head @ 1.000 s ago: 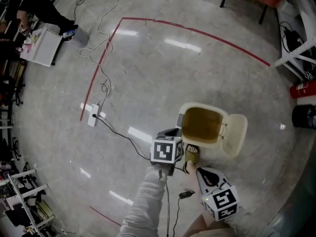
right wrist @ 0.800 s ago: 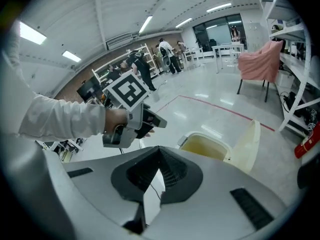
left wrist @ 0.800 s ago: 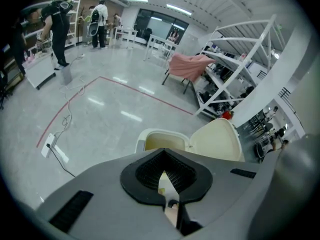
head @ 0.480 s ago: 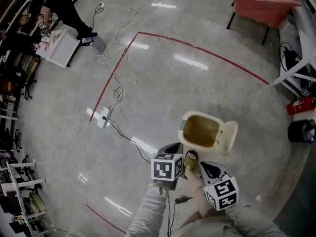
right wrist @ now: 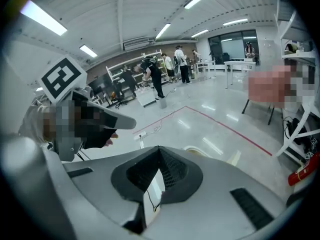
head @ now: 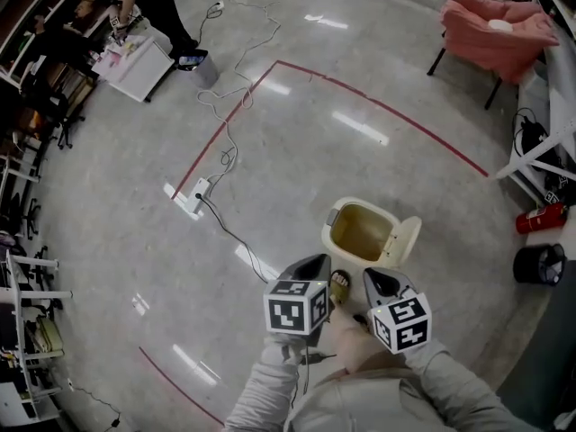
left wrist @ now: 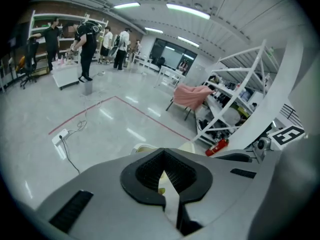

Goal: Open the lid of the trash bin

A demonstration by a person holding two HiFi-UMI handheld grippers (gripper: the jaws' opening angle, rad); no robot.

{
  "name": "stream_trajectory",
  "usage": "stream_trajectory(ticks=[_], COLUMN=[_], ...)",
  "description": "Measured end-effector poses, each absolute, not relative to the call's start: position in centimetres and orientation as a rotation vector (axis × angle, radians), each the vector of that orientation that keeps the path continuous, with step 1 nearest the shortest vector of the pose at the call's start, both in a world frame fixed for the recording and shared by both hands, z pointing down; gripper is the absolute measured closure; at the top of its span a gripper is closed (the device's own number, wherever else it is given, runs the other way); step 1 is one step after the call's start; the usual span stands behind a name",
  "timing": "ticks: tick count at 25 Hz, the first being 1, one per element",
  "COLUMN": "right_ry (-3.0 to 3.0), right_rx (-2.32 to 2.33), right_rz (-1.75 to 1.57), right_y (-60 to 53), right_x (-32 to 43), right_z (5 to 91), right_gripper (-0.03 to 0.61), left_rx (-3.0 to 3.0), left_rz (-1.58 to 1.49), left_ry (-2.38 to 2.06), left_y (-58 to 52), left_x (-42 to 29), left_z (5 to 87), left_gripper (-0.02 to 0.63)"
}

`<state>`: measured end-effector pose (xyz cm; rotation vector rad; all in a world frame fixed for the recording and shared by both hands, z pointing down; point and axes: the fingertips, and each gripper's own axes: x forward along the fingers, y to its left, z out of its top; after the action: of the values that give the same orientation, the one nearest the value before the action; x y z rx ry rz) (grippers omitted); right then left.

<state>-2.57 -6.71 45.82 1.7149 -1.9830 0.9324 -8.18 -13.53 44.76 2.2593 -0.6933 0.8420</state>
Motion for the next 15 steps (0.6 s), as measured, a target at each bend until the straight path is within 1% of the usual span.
stream_trajectory(ticks=[8, 15], right_ry=[-2.085, -2.176], right_rx=[1.678, 1.667], right_rz=[0.826, 0.782], right_y=[-5.7, -4.6], right_x=[-3.6, -5.3], right_z=[41.1, 37.3], right_gripper=[0.58, 0.581], left_rx=[2.298, 2.324], left_rz=[0.747, 0.7], left_ry=[-0.763, -0.819], left_y=[-10.1, -7.3], left_x=[-9.8, -11.4], left_z=[39.9, 37.3], left_gripper=[0.607, 0.607])
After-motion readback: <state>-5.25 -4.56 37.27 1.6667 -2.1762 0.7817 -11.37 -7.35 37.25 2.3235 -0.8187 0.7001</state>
